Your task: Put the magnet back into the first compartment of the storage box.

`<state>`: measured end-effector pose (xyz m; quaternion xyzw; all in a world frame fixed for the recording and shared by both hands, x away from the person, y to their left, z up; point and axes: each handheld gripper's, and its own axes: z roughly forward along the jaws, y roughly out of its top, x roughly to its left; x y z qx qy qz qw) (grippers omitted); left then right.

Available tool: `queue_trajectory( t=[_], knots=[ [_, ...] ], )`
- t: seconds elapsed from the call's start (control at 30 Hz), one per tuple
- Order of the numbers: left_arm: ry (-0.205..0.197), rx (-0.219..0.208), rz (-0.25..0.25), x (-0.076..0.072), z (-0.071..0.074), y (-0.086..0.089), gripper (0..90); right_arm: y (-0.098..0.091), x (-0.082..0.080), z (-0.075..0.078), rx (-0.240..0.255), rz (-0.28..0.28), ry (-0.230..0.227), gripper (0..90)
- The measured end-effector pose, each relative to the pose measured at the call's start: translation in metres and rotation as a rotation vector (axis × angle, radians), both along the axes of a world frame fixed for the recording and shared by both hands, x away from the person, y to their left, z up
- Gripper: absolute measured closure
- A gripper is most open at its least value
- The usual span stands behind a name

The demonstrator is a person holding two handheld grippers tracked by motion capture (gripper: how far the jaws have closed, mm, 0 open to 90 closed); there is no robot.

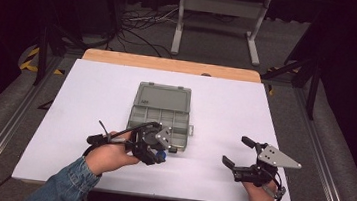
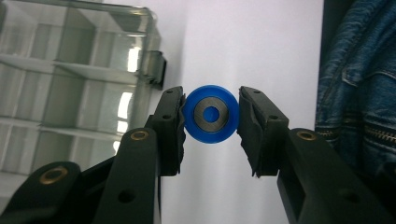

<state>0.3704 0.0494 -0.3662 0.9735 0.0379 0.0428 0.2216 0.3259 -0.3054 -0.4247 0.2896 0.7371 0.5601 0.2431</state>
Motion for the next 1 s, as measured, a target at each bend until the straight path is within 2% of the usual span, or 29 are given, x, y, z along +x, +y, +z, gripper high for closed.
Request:
queue_trajectory(
  t=[0.13, 0.43, 0.57, 1.0],
  knots=[
    [-0.018, 0.009, 0.017, 0.004, 0.002, 0.004, 62.3, 0.000, 0.000, 0.000, -0.001, 0.000, 0.000, 3.7],
    [-0.016, -0.033, 0.069, 0.019, 0.014, 0.021, 62.2, 0.000, 0.000, 0.000, -0.004, 0.000, -0.001, 3.7],
    [-0.028, -0.060, 0.098, 0.025, 0.023, 0.034, 62.2, 0.000, 0.000, 0.000, -0.005, -0.001, 0.000, 3.7],
    [-0.054, -0.119, 0.187, 0.040, 0.036, 0.063, 62.3, 0.000, 0.000, 0.000, -0.011, -0.002, -0.004, 3.7]
  ],
)
